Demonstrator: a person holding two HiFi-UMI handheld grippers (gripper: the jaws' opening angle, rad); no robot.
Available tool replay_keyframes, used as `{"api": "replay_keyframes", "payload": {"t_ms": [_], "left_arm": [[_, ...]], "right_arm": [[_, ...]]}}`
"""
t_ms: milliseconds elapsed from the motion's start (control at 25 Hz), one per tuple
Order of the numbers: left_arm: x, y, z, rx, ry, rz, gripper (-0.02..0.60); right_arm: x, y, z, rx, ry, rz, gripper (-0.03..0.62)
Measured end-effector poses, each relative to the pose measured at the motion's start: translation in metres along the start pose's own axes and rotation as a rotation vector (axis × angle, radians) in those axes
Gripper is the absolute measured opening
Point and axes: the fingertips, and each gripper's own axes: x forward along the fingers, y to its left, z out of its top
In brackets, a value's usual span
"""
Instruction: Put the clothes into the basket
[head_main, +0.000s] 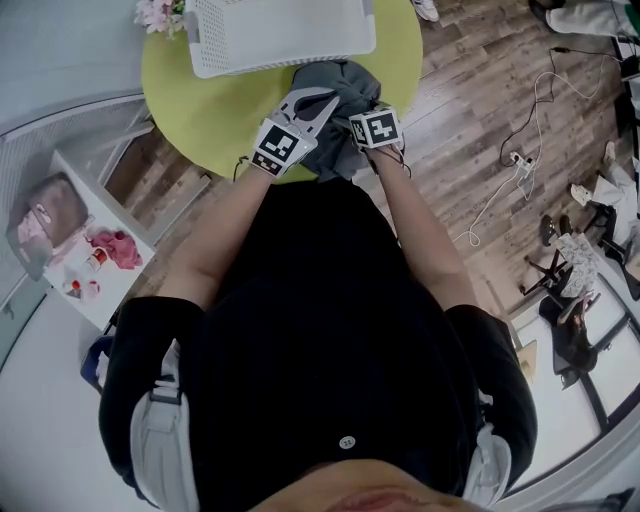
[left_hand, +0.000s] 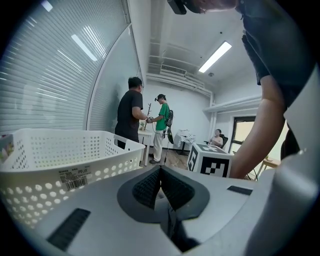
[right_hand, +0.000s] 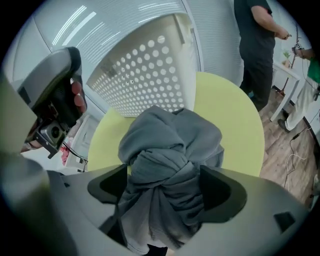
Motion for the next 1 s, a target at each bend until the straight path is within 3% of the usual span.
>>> {"api": "replay_keyframes", "payload": {"t_ms": [280, 680, 800, 1000], "left_arm": [[-0.005, 0.01, -0.006, -0.017, 0.008, 0.002, 0.009], [-0.014, 0.017, -0.006, -0.02, 0.011, 0.01, 0.011], [-0.017, 0.019, -0.001, -0.018, 0.003, 0.008, 0.011], [-0.022, 0.014, 0.012, -0.006, -0.013, 0.009, 0.011]], "right_arm": [[0.033, -0.008, -0.009, -0.044, 0.096, -0.079, 0.433], [0.04, -0.01, -0.01, -0.066, 0.144, -0.061, 0.426], [0.032, -0.008, -0.009, -0.07, 0.132, -0.048, 0.37], [0.01, -0.002, -0.008, -0.081, 0.118, -0.019, 0.353]]}}
